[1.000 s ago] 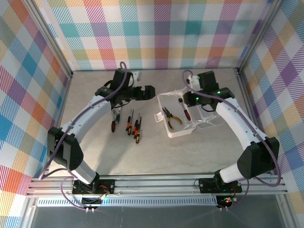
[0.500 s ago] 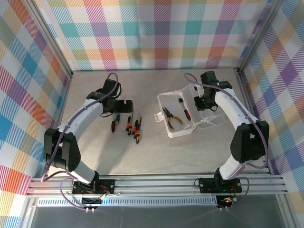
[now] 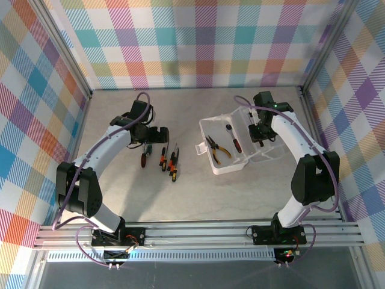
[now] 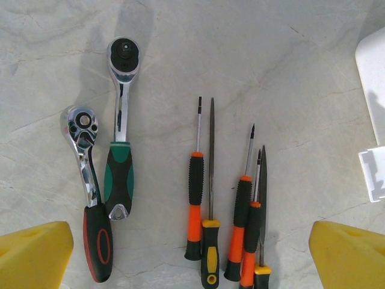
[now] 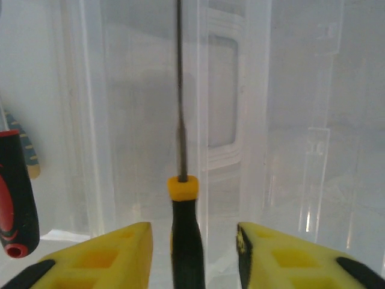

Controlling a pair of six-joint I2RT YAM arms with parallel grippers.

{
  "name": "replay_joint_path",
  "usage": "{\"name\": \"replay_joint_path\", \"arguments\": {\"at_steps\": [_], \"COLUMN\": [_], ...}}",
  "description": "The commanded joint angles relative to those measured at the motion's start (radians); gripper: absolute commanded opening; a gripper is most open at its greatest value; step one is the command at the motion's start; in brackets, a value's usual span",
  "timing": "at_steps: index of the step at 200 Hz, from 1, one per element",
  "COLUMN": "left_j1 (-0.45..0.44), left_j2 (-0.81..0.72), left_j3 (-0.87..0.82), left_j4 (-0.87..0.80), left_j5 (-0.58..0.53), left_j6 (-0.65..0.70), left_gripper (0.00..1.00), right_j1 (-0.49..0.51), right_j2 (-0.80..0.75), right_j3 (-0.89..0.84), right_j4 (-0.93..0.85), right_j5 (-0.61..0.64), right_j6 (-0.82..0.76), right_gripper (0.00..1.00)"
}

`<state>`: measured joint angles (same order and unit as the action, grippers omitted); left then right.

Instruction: Pack the tool kit

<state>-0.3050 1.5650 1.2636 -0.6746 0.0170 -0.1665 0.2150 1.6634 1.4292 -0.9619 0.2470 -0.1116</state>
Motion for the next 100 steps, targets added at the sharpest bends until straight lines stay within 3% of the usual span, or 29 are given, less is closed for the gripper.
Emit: {"name": "replay_joint_path", "arguments": {"at_steps": [1, 26, 40, 50, 65, 87, 100], "left_j1": [0.0, 0.0, -0.002, -0.003, -0.013, -0.045, -0.061], "left_j2": [0.012, 0.019, 0.026, 0.031, 0.039, 0.068, 0.094], "left_j3": [-0.013, -0.012, -0.016, -0.027, -0.058, -0.099, -0.111], "left_j4": [0.0, -0.017, -0.028, -0.03, -0.017, 0.0, 0.007], "left_j5": [0.007, 0.017, 0.019, 0.025, 0.032, 0.019, -0.002], "left_j6": [0.017, 0.024, 0.024, 0.024, 0.009, -0.006, -0.015], "left_gripper": [1.0, 1.0, 1.0, 1.0, 1.0, 1.0, 0.93], "right_j1": [0.0, 0.001, 0.004, 0.013, 0.047, 0.092, 0.113], "right_j2": [-0.016, -0.055, -0.084, -0.111, -0.167, -0.221, -0.231], "right_j3": [0.02, 0.033, 0.04, 0.041, 0.022, -0.001, -0.003], "right_j4": [-0.028, -0.034, -0.038, -0.034, 0.002, 0.049, 0.058], "right_j5": [-0.007, -0.022, -0.041, -0.064, -0.088, -0.158, -0.166], "right_j6": [-0.002, 0.003, 0.006, 0.006, 0.03, 0.052, 0.059], "right_gripper": [0.5, 0.55, 0.63, 0.72, 1.0, 0.99, 0.99]}}
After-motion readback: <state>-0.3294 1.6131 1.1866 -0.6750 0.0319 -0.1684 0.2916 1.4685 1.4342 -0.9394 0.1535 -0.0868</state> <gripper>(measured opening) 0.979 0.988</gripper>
